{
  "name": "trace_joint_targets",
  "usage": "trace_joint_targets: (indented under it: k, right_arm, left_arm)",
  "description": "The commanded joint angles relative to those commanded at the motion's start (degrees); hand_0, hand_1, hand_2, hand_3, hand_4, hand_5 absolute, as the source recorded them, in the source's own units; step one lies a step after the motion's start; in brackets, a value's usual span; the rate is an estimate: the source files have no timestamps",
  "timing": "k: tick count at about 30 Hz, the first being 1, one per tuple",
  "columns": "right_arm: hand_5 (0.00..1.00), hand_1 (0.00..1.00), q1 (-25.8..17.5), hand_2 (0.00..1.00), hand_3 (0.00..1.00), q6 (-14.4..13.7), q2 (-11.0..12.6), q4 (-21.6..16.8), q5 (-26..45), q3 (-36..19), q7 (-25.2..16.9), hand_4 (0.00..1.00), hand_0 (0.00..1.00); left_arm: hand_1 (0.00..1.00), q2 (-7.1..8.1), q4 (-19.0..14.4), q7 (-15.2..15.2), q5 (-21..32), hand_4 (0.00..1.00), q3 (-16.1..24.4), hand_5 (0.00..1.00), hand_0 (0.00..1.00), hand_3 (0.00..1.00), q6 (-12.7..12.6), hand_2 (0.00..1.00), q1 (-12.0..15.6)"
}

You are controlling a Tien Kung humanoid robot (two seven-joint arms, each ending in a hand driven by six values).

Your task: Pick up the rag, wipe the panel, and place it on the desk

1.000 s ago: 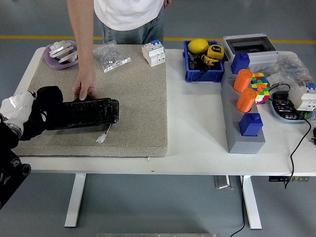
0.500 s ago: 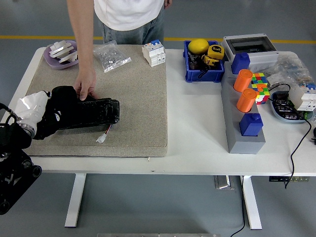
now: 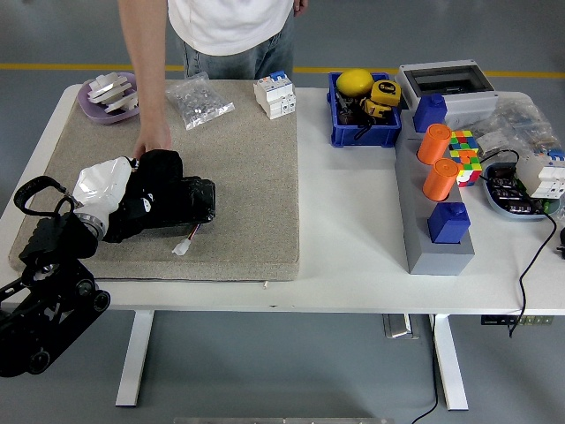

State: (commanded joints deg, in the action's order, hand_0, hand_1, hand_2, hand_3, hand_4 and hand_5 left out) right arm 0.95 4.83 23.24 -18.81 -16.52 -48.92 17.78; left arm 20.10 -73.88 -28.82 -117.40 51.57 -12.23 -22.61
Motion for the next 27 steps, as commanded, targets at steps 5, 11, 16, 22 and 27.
trace_joint_targets:
  k: [5, 11, 16, 22, 27]
  right_arm:
    - [0.998, 0.763, 0.2, 0.765, 0.778, 0.0, 0.0, -0.1, -0.1, 0.0, 0.0, 0.998, 0.873]
    - [0.998, 0.763, 0.4, 0.765, 0.778, 0.1, 0.0, -0.2, -0.3, -0.1, 0.0, 0.998, 0.873]
    - [0.998, 0.763, 0.6, 0.765, 0.777, 0.1, 0.0, -0.3, -0.4, 0.0, 0.0, 0.998, 0.873]
    - [0.998, 0.763, 0.6, 0.765, 0.776, 0.1, 0.0, -0.3, -0.5, -0.1, 0.1, 0.998, 0.873]
    - [0.998, 0.762, 0.6, 0.765, 0.776, 0.2, 0.0, -0.3, -0.4, -0.1, 0.1, 0.998, 0.874]
  left_arm:
    - [0.148, -0.95, 0.0, 0.0, 0.5, 0.501, -2.1, 0.002, 0.235, 0.532, -0.1, 0.528, -1.4]
    - [0.148, -2.54, 0.0, -0.2, 1.0, 0.502, -5.6, 0.002, 0.237, 0.532, -0.1, 0.528, -3.3]
    - [0.148, -3.94, 0.2, -0.5, 1.3, 0.504, -7.4, 0.002, 0.235, 0.534, 0.0, 0.529, -4.8]
    - [0.148, -4.82, 0.3, -0.9, 1.2, 0.507, -8.4, 0.002, 0.236, 0.534, 0.1, 0.529, -5.6]
    - [0.148, -4.93, 0.3, -1.2, 1.1, 0.508, -8.2, 0.002, 0.236, 0.534, 0.1, 0.529, -5.6]
